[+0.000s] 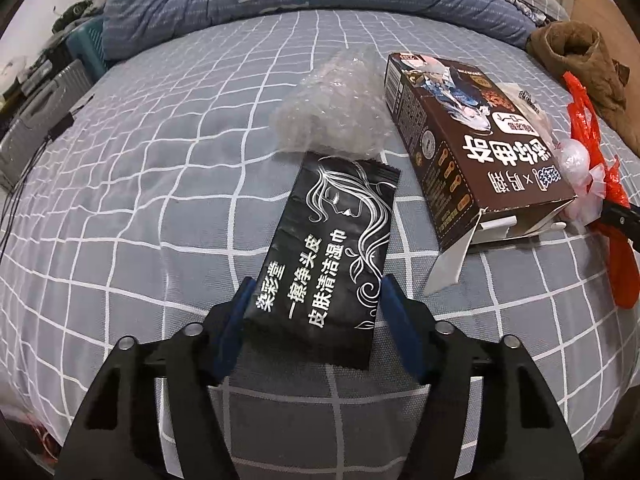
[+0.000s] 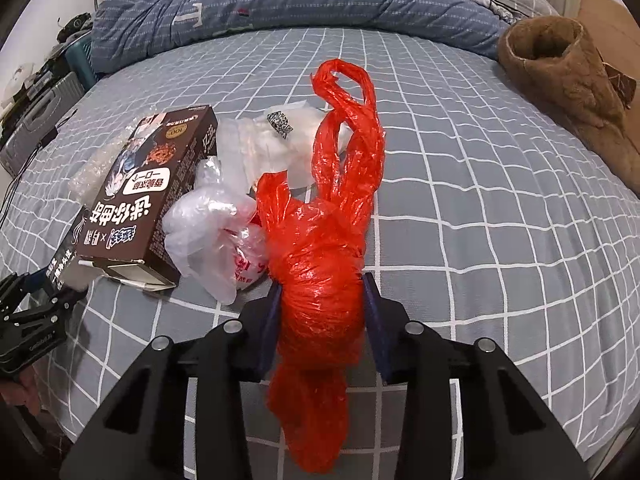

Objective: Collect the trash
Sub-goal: 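Grasp the black wet-wipe packet with the left tool while the right tool grasps the red bag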

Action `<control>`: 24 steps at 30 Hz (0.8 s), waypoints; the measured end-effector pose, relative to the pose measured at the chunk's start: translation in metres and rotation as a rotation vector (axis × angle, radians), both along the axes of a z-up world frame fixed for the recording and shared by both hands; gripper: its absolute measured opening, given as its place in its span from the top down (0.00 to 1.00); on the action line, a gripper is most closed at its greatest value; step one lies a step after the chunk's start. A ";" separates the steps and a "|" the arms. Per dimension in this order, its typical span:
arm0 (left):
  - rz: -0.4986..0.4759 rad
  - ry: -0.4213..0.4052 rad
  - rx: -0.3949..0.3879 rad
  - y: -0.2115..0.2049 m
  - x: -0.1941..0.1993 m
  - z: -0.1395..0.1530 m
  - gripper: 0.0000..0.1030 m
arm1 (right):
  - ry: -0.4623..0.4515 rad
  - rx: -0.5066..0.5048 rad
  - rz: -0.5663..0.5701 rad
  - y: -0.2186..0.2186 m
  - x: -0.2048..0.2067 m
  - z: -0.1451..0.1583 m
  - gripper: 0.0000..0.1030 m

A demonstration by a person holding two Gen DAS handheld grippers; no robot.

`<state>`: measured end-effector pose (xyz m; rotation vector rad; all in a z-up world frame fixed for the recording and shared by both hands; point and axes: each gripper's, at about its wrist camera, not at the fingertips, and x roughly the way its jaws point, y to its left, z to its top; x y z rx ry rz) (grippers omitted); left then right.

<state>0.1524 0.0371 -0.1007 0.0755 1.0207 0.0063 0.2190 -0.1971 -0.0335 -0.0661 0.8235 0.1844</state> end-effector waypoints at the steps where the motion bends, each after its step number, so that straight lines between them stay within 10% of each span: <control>1: 0.001 -0.001 -0.003 0.000 -0.001 0.000 0.43 | -0.001 0.001 0.001 0.000 -0.001 0.000 0.65; 24: 0.034 -0.018 -0.023 0.009 -0.030 0.027 0.51 | -0.025 0.027 -0.011 -0.003 -0.031 0.024 0.65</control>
